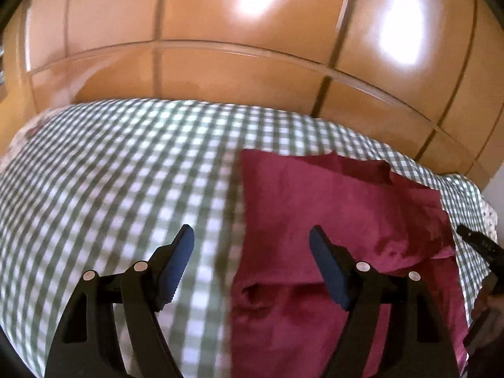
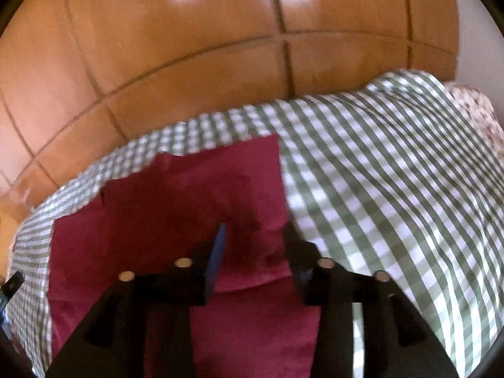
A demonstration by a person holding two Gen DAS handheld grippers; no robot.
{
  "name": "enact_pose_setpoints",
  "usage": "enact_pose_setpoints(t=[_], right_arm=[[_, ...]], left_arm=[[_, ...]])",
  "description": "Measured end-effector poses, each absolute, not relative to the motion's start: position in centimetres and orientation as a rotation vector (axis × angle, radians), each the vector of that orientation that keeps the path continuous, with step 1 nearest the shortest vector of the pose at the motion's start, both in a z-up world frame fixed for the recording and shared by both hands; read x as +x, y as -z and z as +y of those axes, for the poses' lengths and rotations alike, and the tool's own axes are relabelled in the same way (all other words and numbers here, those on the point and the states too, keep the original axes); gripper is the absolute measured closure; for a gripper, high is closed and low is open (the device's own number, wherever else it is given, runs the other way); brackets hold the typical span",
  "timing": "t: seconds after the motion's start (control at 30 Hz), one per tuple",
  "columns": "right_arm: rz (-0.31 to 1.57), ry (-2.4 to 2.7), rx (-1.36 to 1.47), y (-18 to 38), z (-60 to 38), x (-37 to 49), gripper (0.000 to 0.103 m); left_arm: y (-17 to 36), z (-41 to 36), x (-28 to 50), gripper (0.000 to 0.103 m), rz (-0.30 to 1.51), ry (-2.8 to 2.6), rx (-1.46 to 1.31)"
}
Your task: Fold small clothes
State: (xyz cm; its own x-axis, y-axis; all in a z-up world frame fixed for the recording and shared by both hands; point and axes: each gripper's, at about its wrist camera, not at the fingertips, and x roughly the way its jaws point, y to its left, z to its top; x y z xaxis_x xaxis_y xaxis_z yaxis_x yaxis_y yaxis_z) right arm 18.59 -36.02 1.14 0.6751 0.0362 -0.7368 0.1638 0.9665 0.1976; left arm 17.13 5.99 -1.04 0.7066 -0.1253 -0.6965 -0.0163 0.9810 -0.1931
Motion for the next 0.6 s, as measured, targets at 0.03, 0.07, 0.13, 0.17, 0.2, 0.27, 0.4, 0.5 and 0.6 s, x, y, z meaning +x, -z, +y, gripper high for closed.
enact_pose_setpoints(t=[0.03, 0.07, 0.13, 0.17, 0.2, 0.27, 0.4, 0.5, 0.6], right_arm=[[0.829, 0.055, 0.242, -1.2, -35.4, 18.8, 0.059], [0.836, 0.029, 0.221, -1.2, -34.5, 19.4, 0.059], [0.863, -0.005, 0.186, -0.6, -32.9, 20.9, 0.058], [0.872, -0.01, 0.169, -0.2, -32.5, 21.3, 0.057], [0.884, -0.013, 0.155, 0.3, -32.2, 21.9, 0.054], [0.92, -0.008, 0.141, 1.5, -31.9, 23.2, 0.051], [0.956, 0.019, 0.142, 4.0, -32.9, 24.6, 0.041], [0.912, -0.006, 0.172, 5.1, -33.5, 24.2, 0.037], [0.901, -0.004, 0.153, 5.3, -33.2, 24.0, 0.034]], left_arm=[[1.0, 5.5, 17.5, 0.028, 0.786, 0.072, -0.192], [1.2, 4.9, 18.3, 0.028, 0.79, 0.083, -0.186], [1.6, 3.8, 19.4, 0.03, 0.808, 0.102, -0.178], [1.9, 3.3, 19.9, 0.03, 0.818, 0.115, -0.178], [2.3, 2.7, 20.7, 0.03, 0.832, 0.128, -0.172], [3.1, 1.8, 21.8, 0.03, 0.847, 0.13, -0.158], [5.7, 1.0, 24.5, 0.03, 0.898, 0.098, -0.133], [7.9, 1.2, 25.7, 0.027, 0.93, 0.048, -0.087], [7.9, 1.6, 25.7, 0.025, 0.927, 0.035, -0.115]])
